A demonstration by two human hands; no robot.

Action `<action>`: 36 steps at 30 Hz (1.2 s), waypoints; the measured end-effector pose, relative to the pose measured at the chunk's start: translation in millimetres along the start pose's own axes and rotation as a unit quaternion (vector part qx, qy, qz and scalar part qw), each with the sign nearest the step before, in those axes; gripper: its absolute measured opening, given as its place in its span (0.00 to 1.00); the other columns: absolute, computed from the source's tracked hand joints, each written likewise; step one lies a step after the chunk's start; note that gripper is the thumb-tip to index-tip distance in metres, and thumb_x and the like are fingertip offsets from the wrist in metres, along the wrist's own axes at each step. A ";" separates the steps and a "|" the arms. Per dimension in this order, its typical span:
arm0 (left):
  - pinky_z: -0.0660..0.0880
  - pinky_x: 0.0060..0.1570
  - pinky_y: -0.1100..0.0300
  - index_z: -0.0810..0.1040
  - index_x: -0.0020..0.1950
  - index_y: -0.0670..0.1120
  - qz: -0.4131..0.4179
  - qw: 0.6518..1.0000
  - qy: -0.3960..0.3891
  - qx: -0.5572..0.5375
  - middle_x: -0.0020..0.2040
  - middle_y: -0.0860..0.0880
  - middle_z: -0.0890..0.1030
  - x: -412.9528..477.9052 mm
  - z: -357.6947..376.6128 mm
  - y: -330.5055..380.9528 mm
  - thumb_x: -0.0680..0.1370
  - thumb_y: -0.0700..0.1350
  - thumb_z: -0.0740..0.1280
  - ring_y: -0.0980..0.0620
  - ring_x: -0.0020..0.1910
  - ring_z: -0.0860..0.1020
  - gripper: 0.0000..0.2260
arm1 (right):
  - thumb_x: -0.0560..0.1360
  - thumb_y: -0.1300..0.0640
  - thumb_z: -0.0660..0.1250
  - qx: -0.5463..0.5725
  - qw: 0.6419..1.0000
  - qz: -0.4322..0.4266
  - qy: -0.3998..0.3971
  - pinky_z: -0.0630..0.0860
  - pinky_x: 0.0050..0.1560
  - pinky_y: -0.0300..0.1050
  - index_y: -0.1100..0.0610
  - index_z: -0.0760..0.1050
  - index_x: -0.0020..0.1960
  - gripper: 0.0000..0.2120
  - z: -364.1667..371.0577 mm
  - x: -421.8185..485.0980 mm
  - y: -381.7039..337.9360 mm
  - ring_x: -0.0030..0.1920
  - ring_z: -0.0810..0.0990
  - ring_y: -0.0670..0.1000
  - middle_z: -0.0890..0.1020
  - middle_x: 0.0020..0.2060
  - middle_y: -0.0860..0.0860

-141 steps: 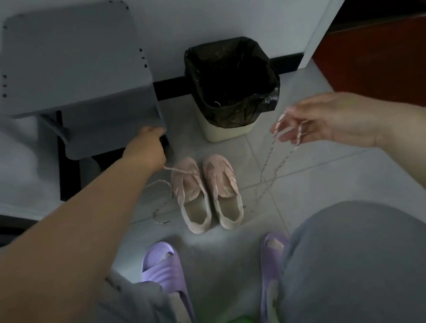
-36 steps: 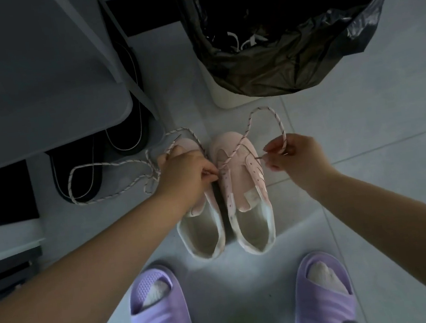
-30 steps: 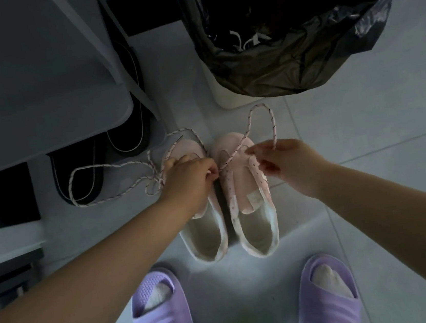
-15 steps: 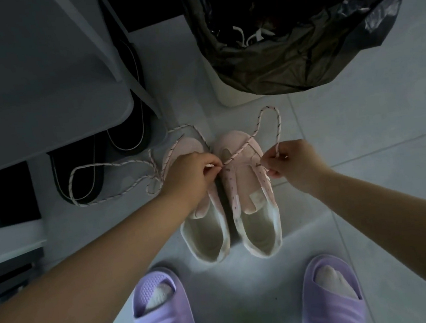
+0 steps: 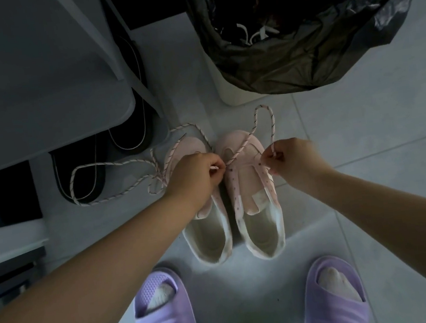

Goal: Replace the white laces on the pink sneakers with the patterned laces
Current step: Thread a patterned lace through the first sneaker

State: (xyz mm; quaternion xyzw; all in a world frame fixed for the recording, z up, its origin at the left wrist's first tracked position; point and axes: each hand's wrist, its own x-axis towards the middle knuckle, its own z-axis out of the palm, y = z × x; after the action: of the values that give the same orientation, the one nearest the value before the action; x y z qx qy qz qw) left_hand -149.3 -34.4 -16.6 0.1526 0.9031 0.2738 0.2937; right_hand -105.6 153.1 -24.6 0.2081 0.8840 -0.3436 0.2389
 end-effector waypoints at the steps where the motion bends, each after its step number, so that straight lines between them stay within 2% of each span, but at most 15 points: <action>1: 0.71 0.45 0.63 0.82 0.50 0.46 -0.001 1.000 -0.001 0.000 0.47 0.48 0.83 0.6 0.4 -0.1 0.75 0.43 0.66 0.51 0.45 0.79 0.06 | 0.74 0.60 0.63 -0.011 1.000 -0.002 0.000 0.77 0.43 0.44 0.61 0.80 0.44 0.07 1.5 0.7 -0.6 0.39 0.81 0.52 0.82 0.35 0.53; 4: 0.72 0.46 0.63 0.82 0.50 0.46 0.004 1.000 -0.004 -0.015 0.47 0.48 0.83 1.8 3.3 0.6 0.75 0.42 0.67 0.52 0.45 0.79 0.06 | 0.73 0.62 0.64 0.054 0.998 0.028 0.014 0.79 0.46 0.52 0.58 0.77 0.41 0.04 4.7 1.8 1.2 0.41 0.82 0.57 0.83 0.36 0.56; 6: 0.71 0.47 0.64 0.82 0.51 0.46 0.009 1.000 -0.003 -0.020 0.48 0.48 0.83 1.9 6.1 2.2 0.75 0.42 0.66 0.52 0.46 0.79 0.07 | 0.71 0.60 0.68 0.125 0.990 0.059 0.018 0.79 0.45 0.50 0.53 0.72 0.39 0.06 6.5 0.9 3.2 0.41 0.82 0.56 0.82 0.36 0.53; 9: 0.73 0.50 0.59 0.82 0.51 0.46 0.025 1.000 0.002 -0.002 0.48 0.47 0.83 0.9 9.3 2.7 0.76 0.44 0.66 0.49 0.47 0.79 0.07 | 0.67 0.52 0.74 0.090 0.993 0.067 -0.026 0.71 0.38 0.42 0.53 0.69 0.52 0.18 11.4 -8.1 2.4 0.46 0.76 0.51 0.75 0.46 0.49; 11: 0.74 0.51 0.54 0.80 0.49 0.46 0.038 0.999 0.005 0.011 0.47 0.48 0.82 -0.1 10.6 2.8 0.74 0.48 0.68 0.48 0.46 0.78 0.08 | 0.64 0.51 0.76 0.061 0.994 0.069 -0.051 0.70 0.43 0.43 0.54 0.65 0.59 0.29 17.0 -13.4 4.0 0.48 0.73 0.50 0.71 0.53 0.49; 15: 0.69 0.50 0.56 0.74 0.51 0.47 0.024 0.994 -0.016 0.101 0.50 0.50 0.78 -0.4 17.2 12.4 0.67 0.59 0.72 0.48 0.49 0.75 0.21 | 0.67 0.51 0.73 0.136 0.988 0.057 0.040 0.78 0.46 0.53 0.53 0.60 0.65 0.32 23.0 -17.4 6.5 0.44 0.78 0.52 0.73 0.54 0.49; 17: 0.64 0.46 0.57 0.72 0.51 0.46 0.016 0.994 -0.015 0.110 0.51 0.48 0.76 1.2 20.1 17.6 0.67 0.54 0.72 0.46 0.50 0.74 0.19 | 0.69 0.51 0.71 0.175 0.981 0.034 0.071 0.79 0.45 0.56 0.50 0.55 0.70 0.36 23.6 -19.4 6.8 0.41 0.79 0.50 0.72 0.54 0.47; 19: 0.64 0.42 0.59 0.72 0.50 0.44 0.013 0.997 -0.013 0.076 0.51 0.46 0.75 2.6 20.7 17.7 0.68 0.46 0.71 0.46 0.50 0.73 0.15 | 0.72 0.51 0.70 0.145 0.985 -0.013 0.092 0.79 0.45 0.53 0.48 0.51 0.73 0.38 21.9 -23.8 9.1 0.42 0.79 0.49 0.69 0.60 0.48; 21: 0.67 0.43 0.59 0.73 0.49 0.43 0.014 0.999 -0.014 0.040 0.51 0.45 0.74 2.3 21.1 14.2 0.68 0.42 0.71 0.46 0.49 0.73 0.13 | 0.73 0.56 0.70 0.050 0.986 -0.106 0.115 0.79 0.46 0.53 0.56 0.59 0.72 0.32 19.7 -25.3 14.2 0.45 0.80 0.55 0.68 0.64 0.55; 23: 0.71 0.45 0.58 0.74 0.49 0.43 0.020 1.000 -0.008 0.009 0.52 0.45 0.75 0.7 22.0 10.8 0.68 0.40 0.71 0.47 0.49 0.74 0.12 | 0.69 0.64 0.72 -0.048 0.969 -0.194 0.144 0.80 0.43 0.56 0.63 0.72 0.61 0.21 21.1 -21.2 20.6 0.44 0.80 0.64 0.72 0.60 0.63; 25: 0.71 0.46 0.60 0.75 0.50 0.42 0.029 0.999 0.007 -0.013 0.52 0.46 0.76 -0.6 24.4 7.5 0.69 0.40 0.70 0.47 0.49 0.75 0.11 | 0.64 0.69 0.74 -0.125 0.956 -0.224 0.141 0.80 0.38 0.57 0.66 0.78 0.53 0.17 24.2 -17.4 26.6 0.43 0.81 0.66 0.77 0.55 0.64; 27: 0.72 0.48 0.59 0.76 0.52 0.43 0.041 0.998 0.021 -0.034 0.52 0.46 0.78 -1.9 26.0 5.1 0.72 0.40 0.68 0.48 0.50 0.76 0.10 | 0.61 0.70 0.75 -0.170 0.950 -0.231 0.125 0.80 0.34 0.57 0.65 0.79 0.51 0.18 25.6 -15.7 28.8 0.44 0.80 0.66 0.78 0.54 0.64; 31: 0.74 0.50 0.58 0.77 0.52 0.44 0.035 0.997 0.037 -0.061 0.51 0.48 0.80 -2.9 24.2 2.6 0.73 0.42 0.68 0.51 0.50 0.77 0.08 | 0.59 0.68 0.77 -0.216 0.939 -0.239 0.123 0.80 0.37 0.56 0.64 0.79 0.52 0.21 23.5 -14.4 26.7 0.45 0.79 0.68 0.77 0.54 0.65; 34: 0.72 0.48 0.57 0.79 0.48 0.44 0.036 0.998 0.053 -0.018 0.47 0.47 0.80 0.9 24.0 3.1 0.71 0.44 0.70 0.48 0.48 0.76 0.07 | 0.57 0.67 0.79 -0.237 0.933 -0.249 0.104 0.79 0.34 0.54 0.64 0.77 0.54 0.26 23.0 -13.2 21.0 0.41 0.81 0.65 0.79 0.52 0.63; 36: 0.72 0.48 0.53 0.80 0.45 0.45 0.037 0.996 0.072 0.026 0.45 0.47 0.79 5.0 23.8 5.5 0.70 0.46 0.71 0.46 0.47 0.74 0.07 | 0.59 0.65 0.78 -0.230 0.940 -0.230 0.100 0.79 0.33 0.52 0.64 0.77 0.52 0.23 19.8 -10.5 18.3 0.40 0.80 0.65 0.78 0.53 0.64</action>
State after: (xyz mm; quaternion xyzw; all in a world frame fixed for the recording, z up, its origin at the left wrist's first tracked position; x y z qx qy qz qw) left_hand -138.0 -18.2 -31.7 0.1736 0.9226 0.2710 0.2129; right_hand -81.9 149.3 -40.8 -0.0280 0.9821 -0.1535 0.1053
